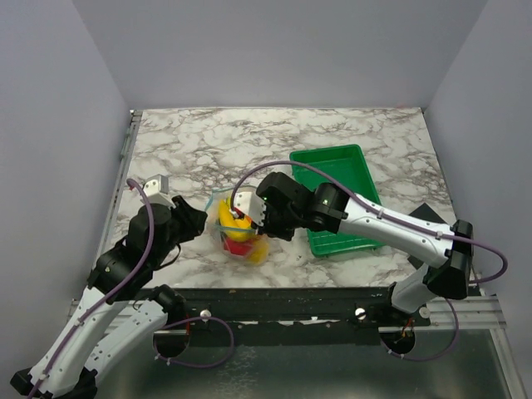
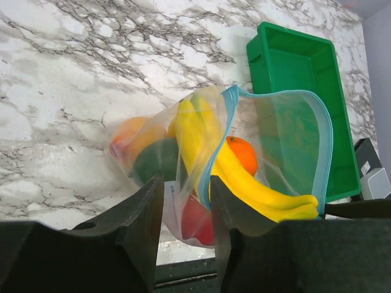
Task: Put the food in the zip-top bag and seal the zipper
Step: Adjust the zipper food storage bag at the center of the board, then zip the zipper food storage bag at the center of the board.
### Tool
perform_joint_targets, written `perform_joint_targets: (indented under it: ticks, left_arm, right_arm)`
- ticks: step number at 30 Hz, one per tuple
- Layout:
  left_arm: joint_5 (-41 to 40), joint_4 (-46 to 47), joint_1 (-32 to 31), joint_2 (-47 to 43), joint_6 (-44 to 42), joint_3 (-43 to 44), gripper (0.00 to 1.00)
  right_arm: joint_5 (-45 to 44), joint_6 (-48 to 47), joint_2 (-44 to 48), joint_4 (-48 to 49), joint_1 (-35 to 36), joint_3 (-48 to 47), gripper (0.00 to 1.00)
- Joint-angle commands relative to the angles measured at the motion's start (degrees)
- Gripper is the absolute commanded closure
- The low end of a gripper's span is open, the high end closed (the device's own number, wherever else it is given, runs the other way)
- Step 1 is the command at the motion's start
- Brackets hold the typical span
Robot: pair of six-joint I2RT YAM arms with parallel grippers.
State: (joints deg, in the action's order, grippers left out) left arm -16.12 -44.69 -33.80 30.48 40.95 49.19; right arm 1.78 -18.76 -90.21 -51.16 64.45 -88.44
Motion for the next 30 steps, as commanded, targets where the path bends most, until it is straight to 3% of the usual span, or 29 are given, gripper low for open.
perform_joint_targets:
  ticks: [1,9,18,30]
  left_arm:
    - [-1.8,-2.2,0.4,0.9,-3.4,3.3,0.6]
    - [5.6,2.1,0.3,6.7,-9.5,10.6,0.56]
    - [14.5,6.1,0.4,14.2,-16.1,17.2,0.54]
    - [32.2,14.7,0.4,18.7,-24.0,11.5,0.53]
  right_arm:
    - [0.3,-5.9,6.4,3.8,-0.1,6.5,0.99]
    - [5.2,-12.2,17.2,13.1,-0.1,16.9,1.0]
    - [3.8,-14.3,18.4,11.8,-0.1,15.3,0.99]
    - [3.8,-13.7,19.2,9.5,-0.1,15.5,0.99]
